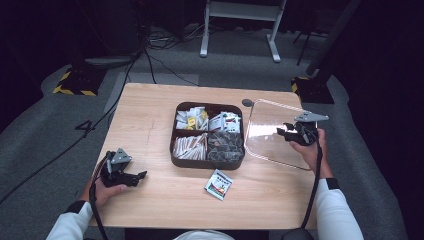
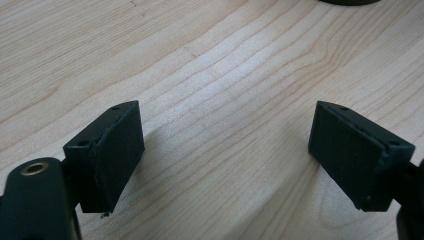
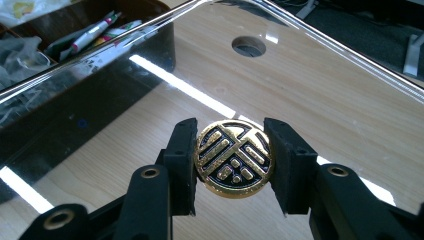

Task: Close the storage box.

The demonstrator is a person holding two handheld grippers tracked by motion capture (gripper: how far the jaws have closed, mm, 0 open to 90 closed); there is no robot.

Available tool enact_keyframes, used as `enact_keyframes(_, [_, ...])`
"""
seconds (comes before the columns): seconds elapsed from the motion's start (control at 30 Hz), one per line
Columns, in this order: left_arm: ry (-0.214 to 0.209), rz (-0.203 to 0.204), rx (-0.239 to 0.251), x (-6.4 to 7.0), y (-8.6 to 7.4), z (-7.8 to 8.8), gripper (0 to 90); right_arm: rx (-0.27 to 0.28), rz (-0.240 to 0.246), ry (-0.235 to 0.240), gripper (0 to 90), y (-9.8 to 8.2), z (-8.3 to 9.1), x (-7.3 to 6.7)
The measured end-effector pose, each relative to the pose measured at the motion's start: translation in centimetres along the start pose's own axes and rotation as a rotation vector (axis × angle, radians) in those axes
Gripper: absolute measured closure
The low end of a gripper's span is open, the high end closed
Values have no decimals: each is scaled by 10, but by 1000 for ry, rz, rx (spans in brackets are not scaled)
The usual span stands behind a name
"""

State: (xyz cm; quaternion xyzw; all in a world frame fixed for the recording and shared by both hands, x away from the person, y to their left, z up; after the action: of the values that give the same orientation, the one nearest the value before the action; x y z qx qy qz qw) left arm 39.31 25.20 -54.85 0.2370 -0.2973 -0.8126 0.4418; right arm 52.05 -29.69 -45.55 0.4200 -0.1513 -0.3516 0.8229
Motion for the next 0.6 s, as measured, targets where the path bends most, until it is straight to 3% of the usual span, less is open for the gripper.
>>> enact_keyframes(0.23, [1, 1, -3, 0, 0, 0, 149, 8, 30, 13, 594, 16, 1, -8])
enact_keyframes(0.6, [2, 2, -3, 0, 0, 0, 149, 7, 48, 38, 593, 27, -1, -18])
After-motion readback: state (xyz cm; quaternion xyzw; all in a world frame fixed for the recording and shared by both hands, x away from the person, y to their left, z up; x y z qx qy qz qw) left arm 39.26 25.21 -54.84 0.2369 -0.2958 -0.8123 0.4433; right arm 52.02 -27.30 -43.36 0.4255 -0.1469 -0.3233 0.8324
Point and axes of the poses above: each handheld gripper's, and its own axes: z roughly backward along the jaws, y roughly out of its top, x roughly to its right, the point moved 6 cm from there along -z, roughly forward along the jaws, and after that the axes turned 12 degrees about y, right-handed, at the moved point
